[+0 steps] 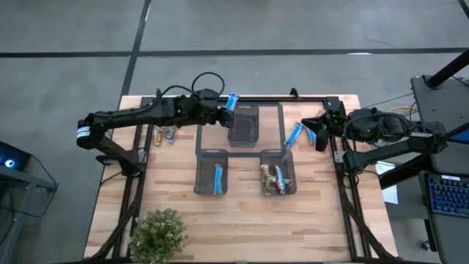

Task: Pick and place Granola Bars by type
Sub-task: Put the blue granola bar into the top black bin

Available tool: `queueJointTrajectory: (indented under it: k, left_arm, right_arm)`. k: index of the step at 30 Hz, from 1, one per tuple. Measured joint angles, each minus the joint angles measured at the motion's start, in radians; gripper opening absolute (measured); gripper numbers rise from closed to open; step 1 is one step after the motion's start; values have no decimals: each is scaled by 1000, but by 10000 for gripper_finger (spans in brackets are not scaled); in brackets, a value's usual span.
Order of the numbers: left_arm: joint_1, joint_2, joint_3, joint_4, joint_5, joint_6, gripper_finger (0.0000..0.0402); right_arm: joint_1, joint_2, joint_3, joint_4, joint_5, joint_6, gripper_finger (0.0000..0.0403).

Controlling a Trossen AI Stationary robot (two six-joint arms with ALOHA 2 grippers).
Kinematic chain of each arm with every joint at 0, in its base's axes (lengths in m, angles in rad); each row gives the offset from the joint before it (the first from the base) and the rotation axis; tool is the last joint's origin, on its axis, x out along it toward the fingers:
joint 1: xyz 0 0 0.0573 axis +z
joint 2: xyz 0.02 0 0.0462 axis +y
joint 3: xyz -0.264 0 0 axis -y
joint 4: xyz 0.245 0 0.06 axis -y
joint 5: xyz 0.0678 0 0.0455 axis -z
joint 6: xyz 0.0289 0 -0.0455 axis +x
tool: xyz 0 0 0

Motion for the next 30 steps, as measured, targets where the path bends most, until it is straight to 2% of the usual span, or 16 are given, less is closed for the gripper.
queueJointTrajectory:
  k: [30]
  left_arm:
    - [0, 2, -2, 28, 0, 1, 64]
  right_arm:
    - [0, 0, 0, 0, 0, 0, 8]
